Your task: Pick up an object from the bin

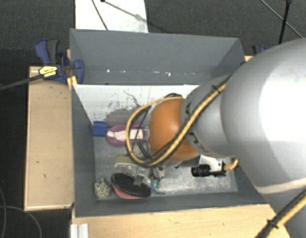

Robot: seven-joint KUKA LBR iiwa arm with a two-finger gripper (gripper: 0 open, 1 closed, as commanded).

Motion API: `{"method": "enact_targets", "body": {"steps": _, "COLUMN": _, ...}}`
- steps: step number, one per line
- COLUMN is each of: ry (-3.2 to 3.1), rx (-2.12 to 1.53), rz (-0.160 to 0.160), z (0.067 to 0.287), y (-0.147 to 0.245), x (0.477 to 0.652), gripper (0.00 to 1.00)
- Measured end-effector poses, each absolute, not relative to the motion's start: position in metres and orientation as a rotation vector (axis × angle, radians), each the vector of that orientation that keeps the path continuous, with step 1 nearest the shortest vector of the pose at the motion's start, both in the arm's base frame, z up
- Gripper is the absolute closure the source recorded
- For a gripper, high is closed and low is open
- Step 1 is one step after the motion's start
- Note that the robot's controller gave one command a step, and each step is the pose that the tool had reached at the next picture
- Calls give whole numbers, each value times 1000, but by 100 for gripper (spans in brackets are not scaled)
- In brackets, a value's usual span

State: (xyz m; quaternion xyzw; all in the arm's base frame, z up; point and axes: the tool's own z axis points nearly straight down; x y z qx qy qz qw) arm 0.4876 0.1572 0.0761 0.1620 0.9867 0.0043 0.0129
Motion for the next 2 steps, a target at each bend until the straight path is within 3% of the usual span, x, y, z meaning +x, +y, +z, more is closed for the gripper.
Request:
{"method": "enact_targets", "body": {"steps": 1, "ry": 3088, "rx": 517, "rz": 7, "z": 149, "y": 157, "x": 508, "gripper": 100}}
{"method": "enact_targets", "body": {"steps": 2, "ry": 3095, "rx": 481, "rz": 8, "z": 239, "y": 159, "x": 513, "gripper": 100}}
